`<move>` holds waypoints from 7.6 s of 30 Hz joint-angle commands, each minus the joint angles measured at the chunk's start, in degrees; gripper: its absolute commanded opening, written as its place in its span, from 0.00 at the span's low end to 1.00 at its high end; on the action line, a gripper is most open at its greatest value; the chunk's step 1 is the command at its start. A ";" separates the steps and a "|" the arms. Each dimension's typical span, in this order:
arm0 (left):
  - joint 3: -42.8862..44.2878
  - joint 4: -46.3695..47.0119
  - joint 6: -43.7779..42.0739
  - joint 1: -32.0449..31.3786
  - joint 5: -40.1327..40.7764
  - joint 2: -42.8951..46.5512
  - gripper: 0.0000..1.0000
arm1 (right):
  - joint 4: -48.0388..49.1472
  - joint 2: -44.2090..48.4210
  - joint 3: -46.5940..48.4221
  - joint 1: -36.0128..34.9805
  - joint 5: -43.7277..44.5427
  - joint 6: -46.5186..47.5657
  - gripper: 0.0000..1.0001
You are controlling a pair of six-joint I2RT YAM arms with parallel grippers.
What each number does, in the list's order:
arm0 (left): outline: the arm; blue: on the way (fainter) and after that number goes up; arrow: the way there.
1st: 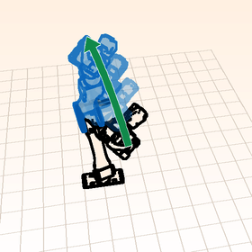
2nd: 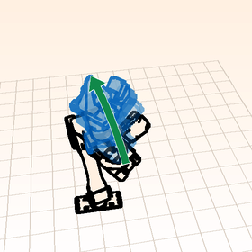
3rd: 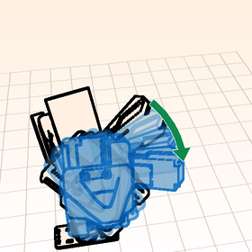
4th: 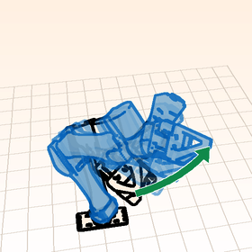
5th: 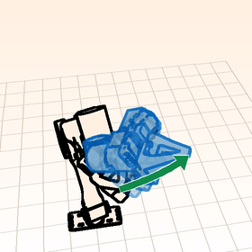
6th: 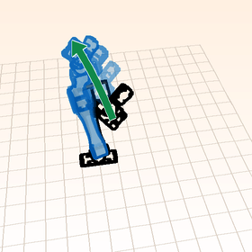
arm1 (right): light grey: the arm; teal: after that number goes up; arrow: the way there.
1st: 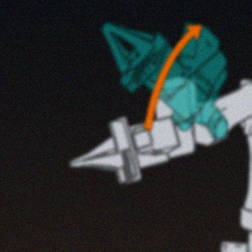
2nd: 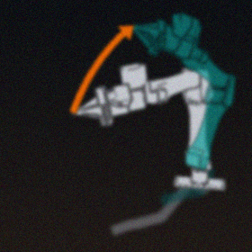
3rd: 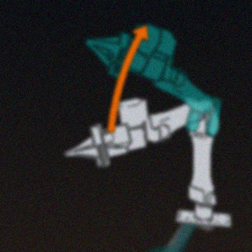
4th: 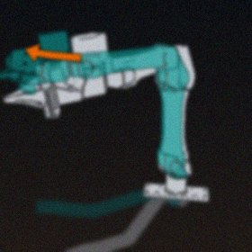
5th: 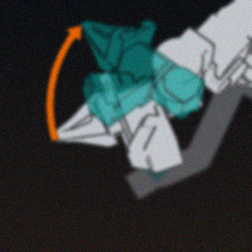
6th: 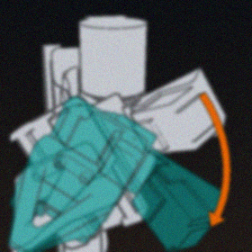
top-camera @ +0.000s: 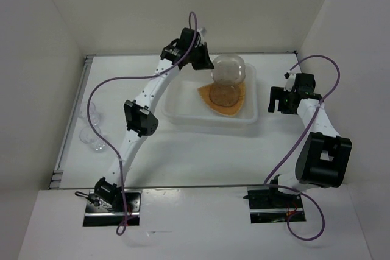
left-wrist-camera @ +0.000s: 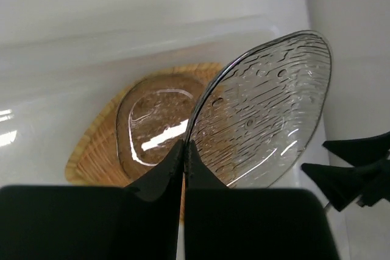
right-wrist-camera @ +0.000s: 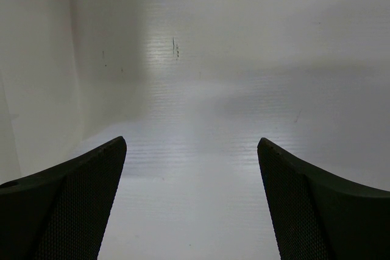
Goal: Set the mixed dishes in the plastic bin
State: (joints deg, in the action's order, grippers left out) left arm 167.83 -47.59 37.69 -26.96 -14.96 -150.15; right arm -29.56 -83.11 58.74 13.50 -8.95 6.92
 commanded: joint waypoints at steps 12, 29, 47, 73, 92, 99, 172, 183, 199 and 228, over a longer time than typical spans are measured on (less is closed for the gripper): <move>11.47 -12.27 -0.16 0.42 -1.20 -14.65 0.00 | 1.71 -0.21 0.50 0.30 -0.63 0.03 0.93; 11.47 -16.90 -5.43 -0.11 6.03 -2.63 0.54 | 1.17 -0.74 0.50 0.30 -3.35 1.08 0.93; -60.02 -0.83 -1.75 30.11 30.56 45.61 0.76 | 1.26 -3.63 0.50 -0.23 -5.55 1.61 0.93; -79.59 9.01 -8.86 41.81 32.18 45.56 0.79 | -0.94 -3.11 1.55 -0.23 -5.02 2.14 0.93; -86.27 12.17 -10.98 45.42 25.95 41.86 0.04 | -3.56 -3.64 1.55 -0.23 -5.02 4.59 0.93; -86.79 18.67 -5.71 44.71 15.33 53.98 0.00 | -8.22 0.48 1.56 -0.23 -8.52 12.49 0.93; -86.33 -7.61 3.97 22.72 37.22 69.44 1.00 | -9.73 -0.12 -0.82 -0.14 -3.53 18.75 0.99; -105.77 0.22 -2.88 38.74 29.82 71.93 1.00 | -9.73 -1.70 -0.82 -1.72 -3.53 18.75 0.99; -103.33 6.81 -6.75 41.02 26.65 58.83 0.23 | -9.73 -0.65 -0.82 -1.72 -3.53 18.75 0.99; -44.69 -8.48 -24.68 -2.03 16.36 33.26 0.00 | -9.20 -0.65 -0.82 -1.72 -4.06 18.75 0.99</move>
State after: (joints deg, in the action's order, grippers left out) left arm 122.23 -52.07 16.62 -27.70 -6.15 -117.84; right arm -40.38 -84.88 57.74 12.14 -12.03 25.41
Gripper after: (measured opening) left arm 0.052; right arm 0.985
